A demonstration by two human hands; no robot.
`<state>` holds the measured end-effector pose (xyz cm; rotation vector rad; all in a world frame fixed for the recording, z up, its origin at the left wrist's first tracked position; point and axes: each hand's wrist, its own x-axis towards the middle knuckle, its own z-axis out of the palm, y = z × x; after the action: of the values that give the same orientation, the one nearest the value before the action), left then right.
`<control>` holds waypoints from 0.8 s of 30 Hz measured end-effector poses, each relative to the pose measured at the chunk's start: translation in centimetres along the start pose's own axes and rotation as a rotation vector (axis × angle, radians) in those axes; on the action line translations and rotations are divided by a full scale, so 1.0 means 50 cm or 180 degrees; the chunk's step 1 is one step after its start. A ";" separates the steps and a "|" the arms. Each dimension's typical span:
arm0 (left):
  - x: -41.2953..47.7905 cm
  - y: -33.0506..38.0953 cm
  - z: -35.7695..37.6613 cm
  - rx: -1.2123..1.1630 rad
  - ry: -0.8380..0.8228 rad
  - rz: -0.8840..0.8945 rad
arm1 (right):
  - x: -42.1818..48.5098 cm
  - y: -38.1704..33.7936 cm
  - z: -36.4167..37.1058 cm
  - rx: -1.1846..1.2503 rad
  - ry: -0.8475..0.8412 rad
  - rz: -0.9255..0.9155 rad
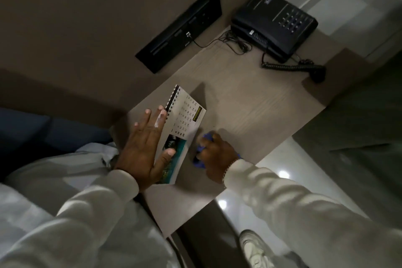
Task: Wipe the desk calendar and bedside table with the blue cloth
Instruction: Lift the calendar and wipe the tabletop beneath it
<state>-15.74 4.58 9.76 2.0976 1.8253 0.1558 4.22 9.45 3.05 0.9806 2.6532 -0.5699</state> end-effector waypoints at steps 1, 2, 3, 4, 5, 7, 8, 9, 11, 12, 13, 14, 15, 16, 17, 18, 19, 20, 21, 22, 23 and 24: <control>0.008 -0.005 -0.007 0.0179 -0.0107 0.0039 | -0.009 0.011 -0.003 0.0139 -0.0012 -0.0073; 0.015 -0.011 -0.011 0.0352 -0.0205 0.0083 | -0.019 0.023 -0.010 0.0329 0.0062 -0.0085; 0.018 -0.015 -0.017 0.0480 -0.0299 0.0122 | -0.030 0.036 -0.013 0.0638 0.0274 0.0003; 0.022 -0.014 -0.025 0.0623 -0.0393 0.0187 | -0.041 0.055 -0.015 0.1068 0.0589 0.0226; 0.026 -0.013 -0.033 0.0735 -0.0466 0.0224 | -0.047 0.078 -0.021 0.1504 0.0936 0.0534; 0.018 -0.009 -0.037 0.0626 -0.0373 0.0085 | -0.028 0.133 -0.041 0.1972 0.1400 0.0960; 0.008 -0.006 -0.031 0.0446 -0.0190 -0.0095 | -0.002 0.158 -0.051 0.1872 0.1481 0.0982; -0.006 -0.001 -0.023 0.0187 0.0081 -0.0298 | 0.028 0.180 -0.060 0.1680 0.1470 0.0918; -0.049 0.017 0.003 -0.0380 0.0891 -0.0808 | 0.088 0.202 -0.067 0.1312 0.1199 0.0776; -0.074 0.031 0.018 -0.0597 0.1314 -0.1131 | 0.111 0.205 -0.065 0.1174 0.1027 0.0763; -0.101 0.049 0.038 -0.0773 0.1707 -0.1547 | 0.129 0.204 -0.060 0.1024 0.0858 0.0788; -0.125 0.070 0.057 -0.0955 0.2060 -0.2029 | 0.140 0.201 -0.055 0.0863 0.0727 0.0865; -0.144 0.093 0.076 -0.1194 0.2348 -0.2532 | 0.146 0.200 -0.048 0.0721 0.0651 0.0945; -0.158 0.114 0.096 -0.1511 0.2570 -0.2990 | 0.147 0.197 -0.044 0.0622 0.0625 0.0999; -0.167 0.129 0.112 -0.1872 0.2703 -0.3351 | 0.143 0.193 -0.040 0.0563 0.0639 0.1009; -0.170 0.140 0.126 -0.2266 0.2756 -0.3613 | 0.135 0.187 -0.035 0.0512 0.0659 0.0963; -0.167 0.147 0.132 -0.2680 0.2753 -0.3777 | 0.124 0.182 -0.029 0.0449 0.0688 0.0891; -0.160 0.149 0.132 -0.3085 0.2754 -0.3859 | 0.112 0.176 -0.024 0.0397 0.0709 0.0820; -0.151 0.149 0.129 -0.3447 0.2788 -0.3890 | 0.100 0.171 -0.020 0.0379 0.0706 0.0785; -0.141 0.144 0.125 -0.3701 0.2848 -0.3895 | 0.089 0.165 -0.016 0.0408 0.0688 0.0807; -0.132 0.139 0.120 -0.3872 0.2949 -0.3904 | 0.077 0.156 -0.011 0.0458 0.0665 0.0844; -0.125 0.131 0.114 -0.3970 0.3045 -0.3917 | 0.064 0.144 -0.004 0.0510 0.0658 0.0885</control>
<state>-8.85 -3.31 7.54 -0.1299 2.1088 1.5627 6.63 16.36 0.13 1.5002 2.6062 -0.6551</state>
